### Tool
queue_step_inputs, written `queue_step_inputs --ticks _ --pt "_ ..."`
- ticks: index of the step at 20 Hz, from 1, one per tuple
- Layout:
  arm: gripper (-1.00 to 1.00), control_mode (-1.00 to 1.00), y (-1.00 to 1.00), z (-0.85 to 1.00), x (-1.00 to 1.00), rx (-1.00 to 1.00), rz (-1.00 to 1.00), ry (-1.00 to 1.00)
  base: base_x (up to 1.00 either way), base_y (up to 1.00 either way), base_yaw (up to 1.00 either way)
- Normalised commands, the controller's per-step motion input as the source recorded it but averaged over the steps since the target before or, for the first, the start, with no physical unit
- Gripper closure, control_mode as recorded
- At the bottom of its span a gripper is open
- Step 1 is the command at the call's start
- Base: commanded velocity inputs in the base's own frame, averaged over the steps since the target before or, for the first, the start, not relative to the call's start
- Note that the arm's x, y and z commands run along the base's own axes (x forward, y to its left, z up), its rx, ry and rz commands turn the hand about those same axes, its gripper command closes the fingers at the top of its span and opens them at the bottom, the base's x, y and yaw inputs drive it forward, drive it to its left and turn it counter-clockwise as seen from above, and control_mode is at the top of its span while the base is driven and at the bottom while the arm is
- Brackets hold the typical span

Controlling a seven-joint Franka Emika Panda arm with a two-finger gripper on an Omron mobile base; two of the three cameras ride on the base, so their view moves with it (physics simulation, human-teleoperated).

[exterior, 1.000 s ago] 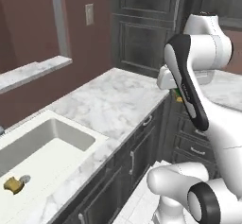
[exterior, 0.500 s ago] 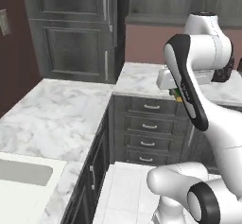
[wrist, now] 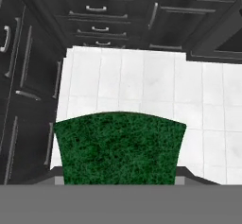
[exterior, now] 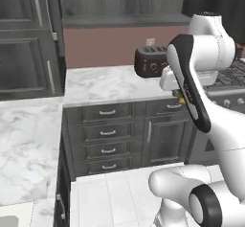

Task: Pick up the sponge and sponge from the sink, and place them back in the cabinet, and close the cabinet doors.

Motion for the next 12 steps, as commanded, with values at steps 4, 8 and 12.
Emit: queue_step_inputs --ticks 4,8,12 --pt "1.00 1.00 0.00 0.00 0.00 0.00 0.00 0.00 0.08 0.10 -0.28" --pt "1.00 1.00 0.00 0.00 0.00 0.00 0.00 0.00 0.13 0.00 -0.05" --pt "1.00 1.00 0.00 0.00 0.00 0.00 0.00 0.00 0.17 0.00 -0.01"
